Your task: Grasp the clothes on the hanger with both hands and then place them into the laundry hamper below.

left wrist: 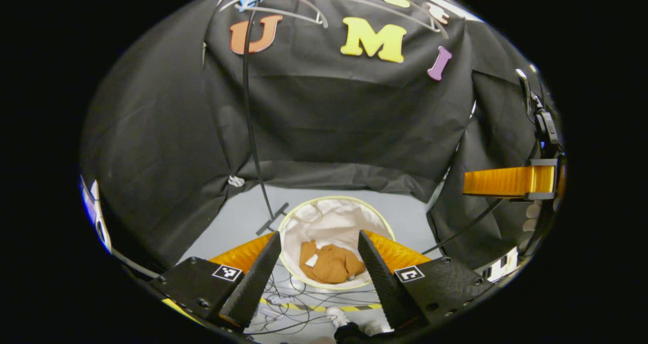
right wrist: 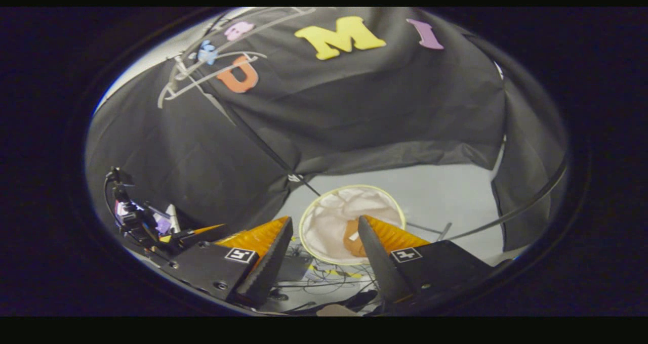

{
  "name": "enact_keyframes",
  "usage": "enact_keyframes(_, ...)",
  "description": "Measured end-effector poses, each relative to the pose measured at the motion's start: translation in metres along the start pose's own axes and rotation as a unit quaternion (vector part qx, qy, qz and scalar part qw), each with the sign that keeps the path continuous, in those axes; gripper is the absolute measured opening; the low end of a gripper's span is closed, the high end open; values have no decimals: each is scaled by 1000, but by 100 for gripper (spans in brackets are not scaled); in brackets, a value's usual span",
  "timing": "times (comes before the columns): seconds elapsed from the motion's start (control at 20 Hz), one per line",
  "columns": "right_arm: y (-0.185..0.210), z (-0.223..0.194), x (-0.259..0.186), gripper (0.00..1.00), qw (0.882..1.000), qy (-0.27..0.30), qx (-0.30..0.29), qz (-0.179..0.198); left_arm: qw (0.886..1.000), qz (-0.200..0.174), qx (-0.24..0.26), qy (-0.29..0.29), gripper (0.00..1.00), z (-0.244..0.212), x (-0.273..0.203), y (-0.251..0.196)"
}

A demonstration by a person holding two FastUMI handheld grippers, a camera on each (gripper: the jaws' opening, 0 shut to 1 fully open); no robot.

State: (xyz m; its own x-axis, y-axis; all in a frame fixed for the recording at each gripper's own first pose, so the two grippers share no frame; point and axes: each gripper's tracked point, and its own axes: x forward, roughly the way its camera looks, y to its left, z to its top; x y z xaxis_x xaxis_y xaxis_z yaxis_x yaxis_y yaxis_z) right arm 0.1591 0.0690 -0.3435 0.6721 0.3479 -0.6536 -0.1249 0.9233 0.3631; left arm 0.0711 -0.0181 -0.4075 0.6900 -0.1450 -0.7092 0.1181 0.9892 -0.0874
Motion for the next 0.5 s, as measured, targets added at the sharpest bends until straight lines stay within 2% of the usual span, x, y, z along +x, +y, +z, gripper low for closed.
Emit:
enact_keyframes(0.15, 15, 28, -63, 83, 997, -67, -44, 19, 997, 17, 10, -72, 94, 50, -47, -15)
enact_keyframes(0.35, 34, 49, -159, 95, 986, -144, -76, 43, 985, 42, 30, -164, 93, 98, -138, -43)
enact_keyframes(0.4, 38, 53, -187, 95, 981, -167, -82, 49, 981, 47, 35, -185, 84, 105, -162, -54)
enact_keyframes(0.45, 37, 58, -219, 96, 977, -186, -89, 46, 977, 50, 37, -204, 85, 115, -183, -65)
enact_keyframes(0.5, 37, 64, -251, 96, 971, -212, -98, 46, 973, 52, 35, -222, 96, 117, -207, -74)
